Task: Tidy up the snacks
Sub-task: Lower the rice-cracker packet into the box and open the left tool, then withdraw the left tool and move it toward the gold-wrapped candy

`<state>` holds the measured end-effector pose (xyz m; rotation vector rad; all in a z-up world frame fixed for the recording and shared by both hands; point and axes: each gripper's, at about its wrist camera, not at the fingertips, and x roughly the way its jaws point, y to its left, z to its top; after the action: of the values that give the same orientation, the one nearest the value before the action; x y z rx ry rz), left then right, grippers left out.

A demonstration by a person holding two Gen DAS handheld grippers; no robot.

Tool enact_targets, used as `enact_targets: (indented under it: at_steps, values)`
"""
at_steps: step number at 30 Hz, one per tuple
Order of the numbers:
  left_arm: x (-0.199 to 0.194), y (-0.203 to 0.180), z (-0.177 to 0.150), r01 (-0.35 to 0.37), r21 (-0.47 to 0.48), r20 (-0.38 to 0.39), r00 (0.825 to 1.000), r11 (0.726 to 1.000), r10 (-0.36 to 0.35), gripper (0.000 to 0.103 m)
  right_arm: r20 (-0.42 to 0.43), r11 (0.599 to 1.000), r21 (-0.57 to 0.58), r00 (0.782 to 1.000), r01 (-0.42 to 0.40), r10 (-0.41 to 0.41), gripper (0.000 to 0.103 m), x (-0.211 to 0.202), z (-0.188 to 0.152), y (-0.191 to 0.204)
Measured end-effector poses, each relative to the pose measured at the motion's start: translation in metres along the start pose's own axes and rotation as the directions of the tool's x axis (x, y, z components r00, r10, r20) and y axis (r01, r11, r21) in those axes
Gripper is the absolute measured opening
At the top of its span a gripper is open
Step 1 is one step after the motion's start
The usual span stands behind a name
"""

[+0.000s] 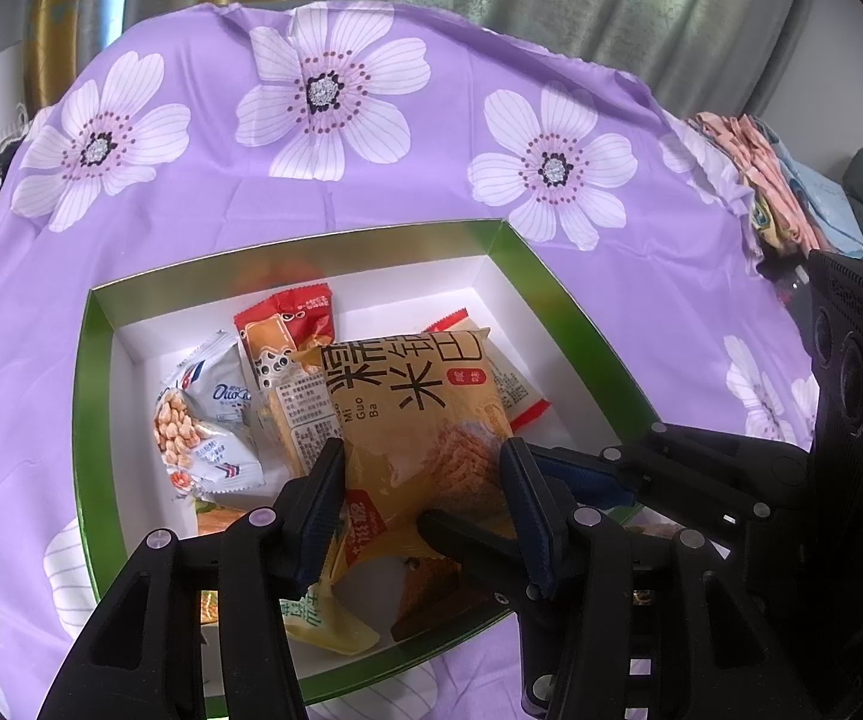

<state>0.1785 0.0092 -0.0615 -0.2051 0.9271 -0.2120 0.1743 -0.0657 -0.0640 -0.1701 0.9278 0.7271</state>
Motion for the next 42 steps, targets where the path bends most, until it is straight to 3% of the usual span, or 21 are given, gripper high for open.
enact_targets:
  at_steps: [4,13,15,17,21,24,29,32,42]
  values:
    - [0.001,-0.002,0.001,-0.001,0.000,0.001,1.000,1.000,0.001,0.051,0.001,1.000,0.002,1.000,0.000,0.000,0.040,0.000,0.000,0.000]
    - [-0.003,0.002,-0.003,-0.029,0.001,-0.008,1.000,1.000,0.029,0.052,0.001,1.000,0.015,1.000,0.007,-0.007,0.052,0.002,-0.003,0.000]
    - [-0.001,0.000,-0.001,-0.031,0.000,-0.008,0.999,1.000,0.031,0.055,0.003,1.000,0.017,1.000,0.006,-0.006,0.052,0.001,-0.003,0.000]
    - [-0.004,0.001,-0.003,-0.031,0.000,-0.003,1.000,1.000,0.031,0.068,0.006,1.000,0.020,1.000,0.004,-0.004,0.052,0.000,-0.004,0.000]
    - [-0.012,-0.005,-0.004,-0.033,0.006,0.005,0.999,0.999,0.033,0.071,0.017,1.000,0.022,1.000,0.003,-0.004,0.052,-0.005,-0.005,0.000]
    - [-0.022,-0.008,-0.004,-0.040,0.017,0.020,0.999,0.999,0.039,0.079,0.027,1.000,0.023,1.000,0.004,-0.004,0.054,-0.011,-0.005,0.001]
    - [-0.047,-0.013,-0.010,-0.049,0.043,0.057,0.997,0.998,0.047,0.082,0.068,0.999,0.031,0.998,0.011,-0.013,0.064,-0.030,-0.008,0.003]
    - [-0.061,-0.014,-0.015,-0.062,0.052,0.082,0.995,0.997,0.058,0.095,0.094,0.999,0.040,0.995,0.020,-0.023,0.069,-0.044,-0.012,0.004]
    - [-0.102,-0.037,-0.022,-0.093,0.091,0.149,0.986,0.991,0.079,0.096,0.176,0.998,0.048,0.983,0.044,-0.052,0.076,-0.095,-0.027,0.013]
